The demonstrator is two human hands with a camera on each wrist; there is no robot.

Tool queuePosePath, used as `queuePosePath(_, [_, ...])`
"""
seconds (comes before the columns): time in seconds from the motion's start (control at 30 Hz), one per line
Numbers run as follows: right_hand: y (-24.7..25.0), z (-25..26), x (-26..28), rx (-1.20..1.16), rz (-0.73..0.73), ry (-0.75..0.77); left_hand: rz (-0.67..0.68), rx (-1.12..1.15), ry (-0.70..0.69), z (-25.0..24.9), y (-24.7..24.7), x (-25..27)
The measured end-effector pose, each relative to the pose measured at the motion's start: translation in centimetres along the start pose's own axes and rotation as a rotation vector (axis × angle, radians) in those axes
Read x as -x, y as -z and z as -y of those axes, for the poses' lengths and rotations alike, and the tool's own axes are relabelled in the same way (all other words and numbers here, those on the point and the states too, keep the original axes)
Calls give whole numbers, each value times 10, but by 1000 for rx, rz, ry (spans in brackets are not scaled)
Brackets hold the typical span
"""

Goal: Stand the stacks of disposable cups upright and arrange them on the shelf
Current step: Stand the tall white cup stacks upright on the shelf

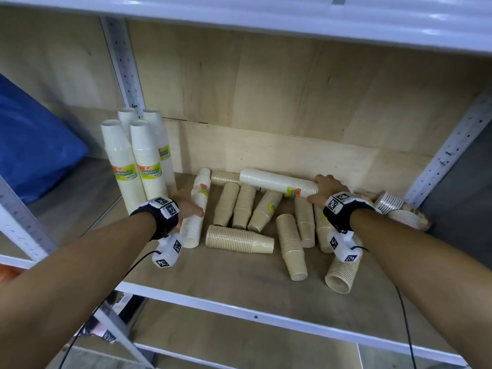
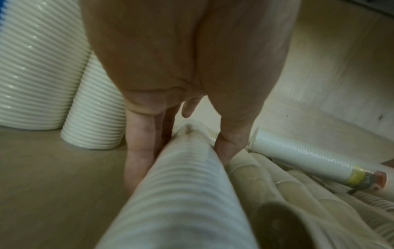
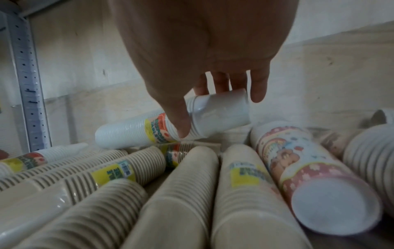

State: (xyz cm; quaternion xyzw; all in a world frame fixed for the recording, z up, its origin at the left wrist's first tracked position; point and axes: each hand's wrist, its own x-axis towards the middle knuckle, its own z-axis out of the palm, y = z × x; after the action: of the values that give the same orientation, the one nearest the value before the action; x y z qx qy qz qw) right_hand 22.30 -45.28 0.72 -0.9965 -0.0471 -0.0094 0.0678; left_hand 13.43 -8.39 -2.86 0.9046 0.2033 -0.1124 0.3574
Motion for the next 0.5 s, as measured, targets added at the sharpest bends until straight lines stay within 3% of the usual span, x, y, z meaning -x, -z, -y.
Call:
queuePosePath(0.23, [56,25,7,0,-15,54,-80,-87,-24,-16,18,12])
queuePosePath(0.5, [114,83,16,-158,-142,204,-178,-153,-149,-35,50,38])
